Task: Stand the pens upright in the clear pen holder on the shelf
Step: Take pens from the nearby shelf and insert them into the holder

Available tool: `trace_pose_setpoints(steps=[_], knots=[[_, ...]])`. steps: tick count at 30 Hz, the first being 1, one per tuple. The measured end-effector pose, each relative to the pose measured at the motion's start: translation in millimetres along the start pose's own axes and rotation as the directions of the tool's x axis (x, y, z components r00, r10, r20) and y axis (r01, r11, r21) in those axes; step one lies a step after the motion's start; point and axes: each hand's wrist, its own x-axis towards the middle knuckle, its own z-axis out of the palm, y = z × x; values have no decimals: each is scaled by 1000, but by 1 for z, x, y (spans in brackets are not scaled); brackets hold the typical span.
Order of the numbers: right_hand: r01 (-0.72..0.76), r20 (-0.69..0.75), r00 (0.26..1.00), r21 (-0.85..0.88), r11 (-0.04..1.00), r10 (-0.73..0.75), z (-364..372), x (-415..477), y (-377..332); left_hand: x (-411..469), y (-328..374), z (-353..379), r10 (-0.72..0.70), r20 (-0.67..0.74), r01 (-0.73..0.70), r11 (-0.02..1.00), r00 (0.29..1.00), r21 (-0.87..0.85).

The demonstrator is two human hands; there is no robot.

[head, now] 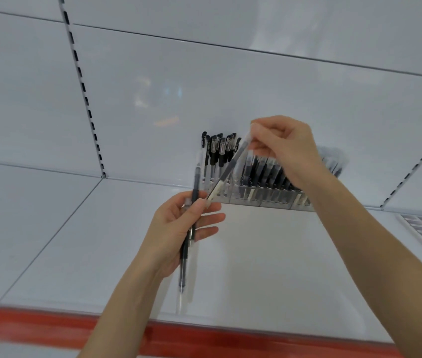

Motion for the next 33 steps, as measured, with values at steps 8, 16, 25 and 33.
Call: trace_pose_setpoints(steps=[8, 16, 25, 33], knots=[[200, -194, 935, -405, 892, -298, -23, 41, 2, 4, 1, -4, 33, -121, -26, 998, 992, 64], [310, -80, 912, -507, 804, -402, -5, 52, 3, 4, 3, -9, 40, -137, -33, 998, 990, 58], [247, -20, 950, -565, 787, -312, 0, 69, 21, 5, 3, -8, 49, -130, -44, 998, 990, 38], [222, 72, 973, -568, 793, -221, -5, 72, 10, 6, 2, -8, 40, -131, -36, 999, 991, 33]])
